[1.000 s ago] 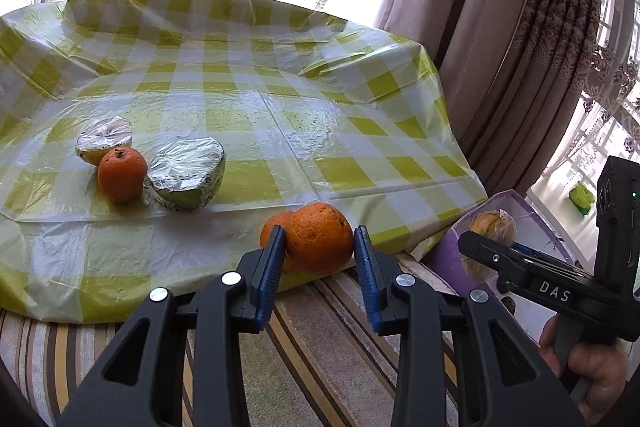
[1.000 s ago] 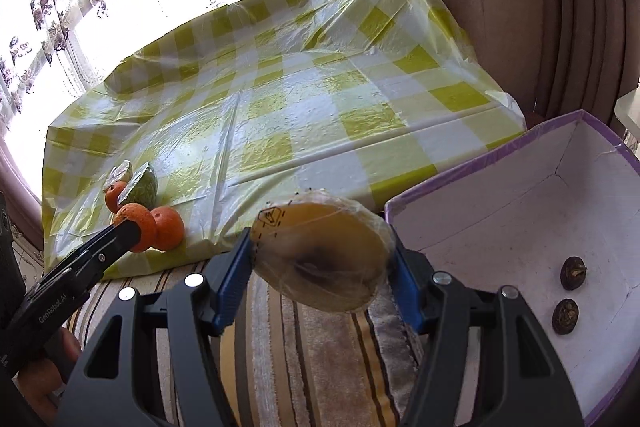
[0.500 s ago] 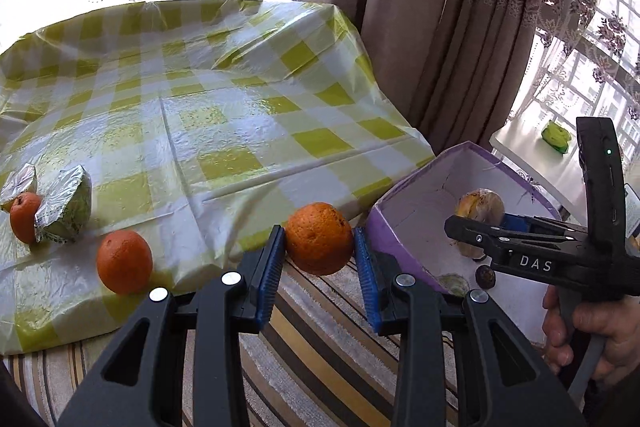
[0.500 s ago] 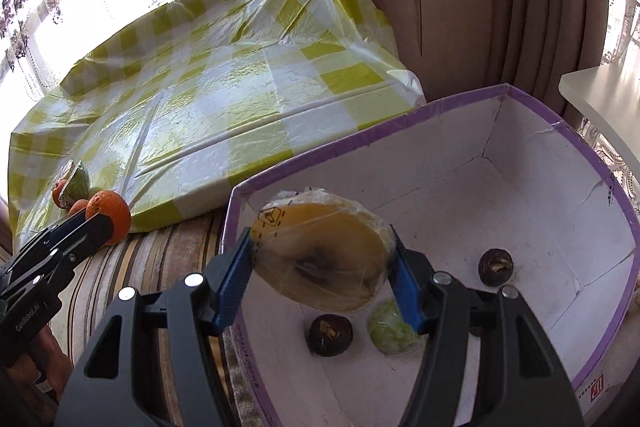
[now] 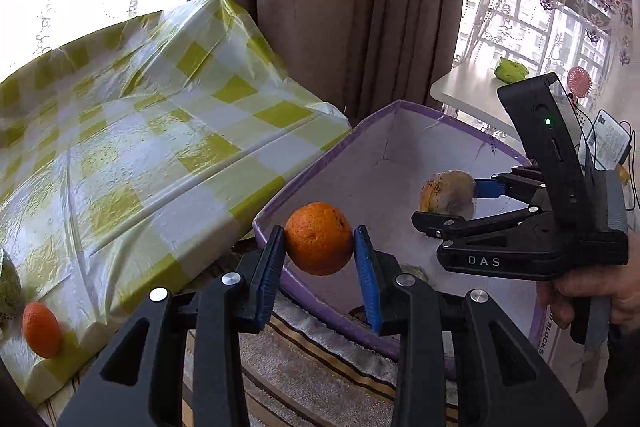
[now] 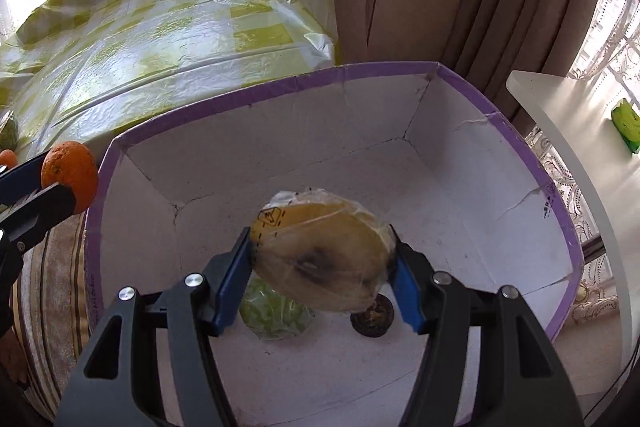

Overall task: Organize fruits
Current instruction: 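Lift and carry the tangerine and pear half over the white box, then lower into the box and open both tools to release tangerine and pear half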

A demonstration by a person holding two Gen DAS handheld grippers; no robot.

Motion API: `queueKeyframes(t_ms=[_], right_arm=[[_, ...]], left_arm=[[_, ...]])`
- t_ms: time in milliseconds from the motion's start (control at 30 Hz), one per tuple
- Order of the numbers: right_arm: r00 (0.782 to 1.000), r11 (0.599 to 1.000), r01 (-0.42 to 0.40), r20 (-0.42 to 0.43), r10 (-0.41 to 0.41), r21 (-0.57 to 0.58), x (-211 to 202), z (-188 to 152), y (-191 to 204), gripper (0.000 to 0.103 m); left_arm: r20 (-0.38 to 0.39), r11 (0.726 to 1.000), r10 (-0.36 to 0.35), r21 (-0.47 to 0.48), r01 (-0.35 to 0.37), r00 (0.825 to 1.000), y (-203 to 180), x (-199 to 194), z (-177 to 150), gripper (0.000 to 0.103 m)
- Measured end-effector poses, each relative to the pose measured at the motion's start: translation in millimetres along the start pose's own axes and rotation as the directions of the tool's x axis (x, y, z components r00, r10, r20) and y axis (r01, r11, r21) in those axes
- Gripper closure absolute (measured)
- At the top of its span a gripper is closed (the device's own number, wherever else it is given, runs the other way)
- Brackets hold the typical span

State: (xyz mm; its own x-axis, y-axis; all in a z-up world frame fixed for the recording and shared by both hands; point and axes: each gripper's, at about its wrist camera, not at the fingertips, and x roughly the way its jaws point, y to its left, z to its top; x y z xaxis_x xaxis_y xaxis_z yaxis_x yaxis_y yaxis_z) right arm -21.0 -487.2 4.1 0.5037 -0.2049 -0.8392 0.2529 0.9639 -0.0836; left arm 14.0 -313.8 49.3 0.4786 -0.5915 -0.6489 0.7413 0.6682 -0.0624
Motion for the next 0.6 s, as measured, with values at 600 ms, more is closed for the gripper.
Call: queueKeyframes(t_ms=[600], right_arm=[[0.971,0.993,0.020,-0.236,-0.048,-0.119,60,-8,-10,0.040]], left_arm=[[-0.404,0.974,0.007,0.209,0.084,0.915,-56,106,4,0.070]])
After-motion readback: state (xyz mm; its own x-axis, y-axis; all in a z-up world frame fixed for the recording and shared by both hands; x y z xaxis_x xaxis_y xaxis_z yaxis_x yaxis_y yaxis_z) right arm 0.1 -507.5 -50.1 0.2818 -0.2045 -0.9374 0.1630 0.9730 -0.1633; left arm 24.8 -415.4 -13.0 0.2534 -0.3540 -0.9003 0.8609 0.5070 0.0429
